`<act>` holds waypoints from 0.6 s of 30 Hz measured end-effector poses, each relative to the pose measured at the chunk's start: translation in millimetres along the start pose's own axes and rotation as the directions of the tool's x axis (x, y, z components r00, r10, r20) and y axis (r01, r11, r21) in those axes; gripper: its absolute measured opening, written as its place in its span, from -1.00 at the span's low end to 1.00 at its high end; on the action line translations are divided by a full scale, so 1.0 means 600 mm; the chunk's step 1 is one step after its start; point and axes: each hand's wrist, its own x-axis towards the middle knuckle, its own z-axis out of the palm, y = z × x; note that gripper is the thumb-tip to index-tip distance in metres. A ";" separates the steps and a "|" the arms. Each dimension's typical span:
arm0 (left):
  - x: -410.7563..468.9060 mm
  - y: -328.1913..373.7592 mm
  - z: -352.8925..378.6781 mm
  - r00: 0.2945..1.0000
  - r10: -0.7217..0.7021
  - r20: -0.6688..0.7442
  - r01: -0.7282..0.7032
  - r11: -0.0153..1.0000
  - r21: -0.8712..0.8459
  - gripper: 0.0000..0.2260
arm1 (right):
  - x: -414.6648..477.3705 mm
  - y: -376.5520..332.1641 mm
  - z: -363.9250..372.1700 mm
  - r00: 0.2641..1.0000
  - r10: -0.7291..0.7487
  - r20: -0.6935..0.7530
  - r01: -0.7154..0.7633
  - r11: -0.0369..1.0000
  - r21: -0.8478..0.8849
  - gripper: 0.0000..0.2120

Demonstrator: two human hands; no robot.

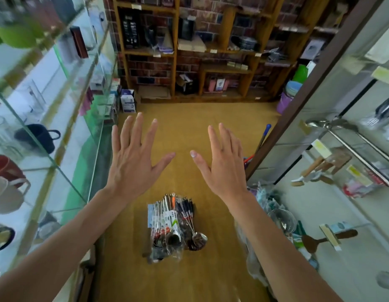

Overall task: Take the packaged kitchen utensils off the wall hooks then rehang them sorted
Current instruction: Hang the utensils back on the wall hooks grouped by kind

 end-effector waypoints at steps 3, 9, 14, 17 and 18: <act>0.007 -0.014 -0.021 1.000 0.009 -0.025 -0.009 1.000 -0.004 -0.25 | 0.008 -0.017 -0.017 1.000 -0.016 -0.014 0.016 1.000 -0.019 -0.26; 0.011 -0.011 -0.048 0.999 0.029 -0.039 -0.028 1.000 0.004 -0.25 | 0.018 -0.031 -0.044 0.999 -0.033 -0.043 0.031 0.999 -0.040 -0.25; 0.012 0.004 -0.061 0.998 0.047 -0.036 -0.047 0.999 0.014 -0.26 | 0.017 -0.027 -0.063 0.997 -0.056 -0.044 0.053 0.997 -0.059 -0.25; 0.016 0.015 -0.070 0.997 0.059 -0.050 -0.058 0.998 0.025 -0.26 | 0.016 -0.017 -0.075 0.997 -0.051 -0.059 0.048 0.997 -0.057 -0.25; 0.018 0.018 -0.073 0.996 0.063 -0.056 -0.062 0.998 0.031 -0.25 | 0.017 -0.013 -0.079 0.997 -0.050 -0.064 0.047 0.997 -0.054 -0.25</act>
